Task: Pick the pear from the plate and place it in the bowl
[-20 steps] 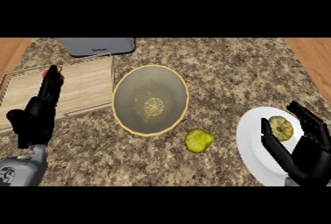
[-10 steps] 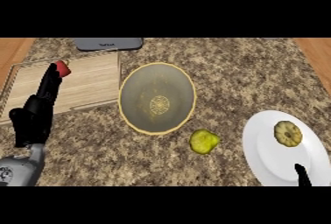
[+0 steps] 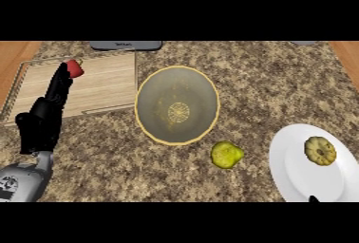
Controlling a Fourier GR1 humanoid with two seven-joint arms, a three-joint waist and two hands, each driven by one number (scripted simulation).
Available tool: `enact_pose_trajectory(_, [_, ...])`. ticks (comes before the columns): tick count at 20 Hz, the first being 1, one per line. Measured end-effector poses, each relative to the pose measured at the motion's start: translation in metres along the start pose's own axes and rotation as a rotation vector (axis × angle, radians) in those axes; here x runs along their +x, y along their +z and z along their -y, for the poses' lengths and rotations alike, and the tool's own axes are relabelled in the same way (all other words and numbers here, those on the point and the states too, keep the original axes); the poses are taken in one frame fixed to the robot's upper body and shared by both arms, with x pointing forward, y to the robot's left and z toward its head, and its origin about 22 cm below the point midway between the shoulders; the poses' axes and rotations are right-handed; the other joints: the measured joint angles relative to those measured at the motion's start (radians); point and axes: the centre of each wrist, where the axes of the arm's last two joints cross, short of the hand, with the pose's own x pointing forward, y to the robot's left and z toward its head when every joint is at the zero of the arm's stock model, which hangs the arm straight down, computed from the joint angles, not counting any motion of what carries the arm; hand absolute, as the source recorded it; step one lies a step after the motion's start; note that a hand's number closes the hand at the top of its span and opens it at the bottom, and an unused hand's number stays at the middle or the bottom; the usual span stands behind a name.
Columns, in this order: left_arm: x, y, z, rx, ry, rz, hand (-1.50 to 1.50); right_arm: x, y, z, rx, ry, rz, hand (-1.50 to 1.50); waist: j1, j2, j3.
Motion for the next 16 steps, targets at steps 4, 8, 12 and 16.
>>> enact_pose_trajectory(4, [-0.001, -0.003, -0.001, -0.005, 0.002, 0.007, 0.00, 0.018, -0.007, -0.004, 0.086, 0.047, -0.034, -1.50, 0.005, 0.002, 0.000])
enact_pose_trajectory(8, [0.000, -0.001, 0.004, -0.007, 0.002, 0.009, 0.00, 0.034, -0.026, -0.012, 0.184, 0.089, -0.058, -1.50, 0.009, 0.001, 0.000])
enact_pose_trajectory(12, [0.000, -0.003, 0.003, -0.009, 0.006, 0.002, 0.00, 0.047, -0.048, -0.028, 0.273, 0.146, -0.105, -1.50, 0.008, -0.001, 0.001])
enact_pose_trajectory(16, [-0.003, -0.004, 0.000, -0.007, 0.000, -0.004, 0.00, 0.054, -0.067, -0.051, 0.350, 0.218, -0.177, -1.50, 0.005, -0.004, 0.002])
